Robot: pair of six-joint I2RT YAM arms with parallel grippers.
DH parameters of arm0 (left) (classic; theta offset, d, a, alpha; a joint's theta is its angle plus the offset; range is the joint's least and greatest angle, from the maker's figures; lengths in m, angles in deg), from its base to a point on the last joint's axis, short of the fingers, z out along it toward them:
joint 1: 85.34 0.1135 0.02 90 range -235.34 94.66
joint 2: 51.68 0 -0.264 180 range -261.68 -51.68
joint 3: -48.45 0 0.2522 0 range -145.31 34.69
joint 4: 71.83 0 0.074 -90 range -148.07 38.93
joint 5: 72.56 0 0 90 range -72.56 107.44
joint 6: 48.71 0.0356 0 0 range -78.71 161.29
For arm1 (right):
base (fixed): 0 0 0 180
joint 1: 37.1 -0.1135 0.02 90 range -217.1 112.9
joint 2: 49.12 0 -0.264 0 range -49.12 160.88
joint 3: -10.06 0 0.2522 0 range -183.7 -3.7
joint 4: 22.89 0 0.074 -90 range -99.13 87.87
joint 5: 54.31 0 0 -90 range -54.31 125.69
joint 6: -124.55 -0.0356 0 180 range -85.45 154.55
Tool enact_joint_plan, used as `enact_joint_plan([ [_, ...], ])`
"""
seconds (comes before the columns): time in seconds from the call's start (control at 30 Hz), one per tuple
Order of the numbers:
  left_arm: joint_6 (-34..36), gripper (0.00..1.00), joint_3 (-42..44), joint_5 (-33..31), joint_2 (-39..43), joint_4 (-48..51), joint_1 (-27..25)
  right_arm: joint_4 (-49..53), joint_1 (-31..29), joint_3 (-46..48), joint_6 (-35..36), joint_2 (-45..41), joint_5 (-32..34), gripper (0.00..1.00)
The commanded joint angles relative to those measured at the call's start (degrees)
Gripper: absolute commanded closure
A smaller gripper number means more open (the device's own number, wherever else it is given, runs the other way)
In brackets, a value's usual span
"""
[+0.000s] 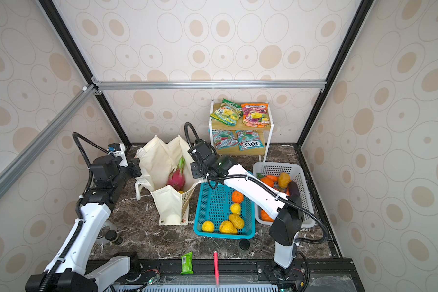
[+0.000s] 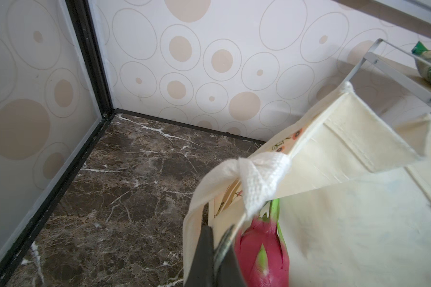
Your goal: Place the food into the grocery bag and tie it
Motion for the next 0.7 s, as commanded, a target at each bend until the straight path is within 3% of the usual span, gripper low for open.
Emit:
enact_joint_plan([
  [0.0,-3.45,1.00,-0.85,5.56,-1.06,-6.26,0.56,0.35,-0.91,-3.19,-0.73,3.35,-2.04,1.00],
  [0.33,-4.44,1.00,0.50,10.58,-4.90,-7.39,-0.02,8.88,-2.83,-18.11,1.67,14.45,3.47,1.00],
  [0.43,-3.04,1.00,1.91,9.11,-4.52,-7.29,0.02,11.71,-2.84,-19.91,3.89,14.98,4.21,0.93],
  [0.47,-2.58,1.00,2.42,8.16,-4.25,-7.29,0.03,12.06,-2.84,-19.79,4.77,14.46,4.17,0.78],
  [0.53,-1.78,1.00,3.24,6.69,-3.65,-7.38,0.01,11.90,-2.84,-18.81,5.92,12.87,4.73,0.28],
  [0.57,-1.36,1.00,3.45,6.22,-3.38,-7.37,0.03,11.37,-2.87,-17.93,6.33,11.81,5.45,0.13],
  [0.6,-1.08,1.00,3.58,5.80,-3.20,-7.37,-0.01,11.32,-2.83,-17.73,6.45,10.94,6.63,0.02],
  [0.67,-0.39,1.00,3.84,5.83,-2.97,-7.30,0.02,11.87,-2.82,-17.82,6.68,8.81,9.63,0.00],
])
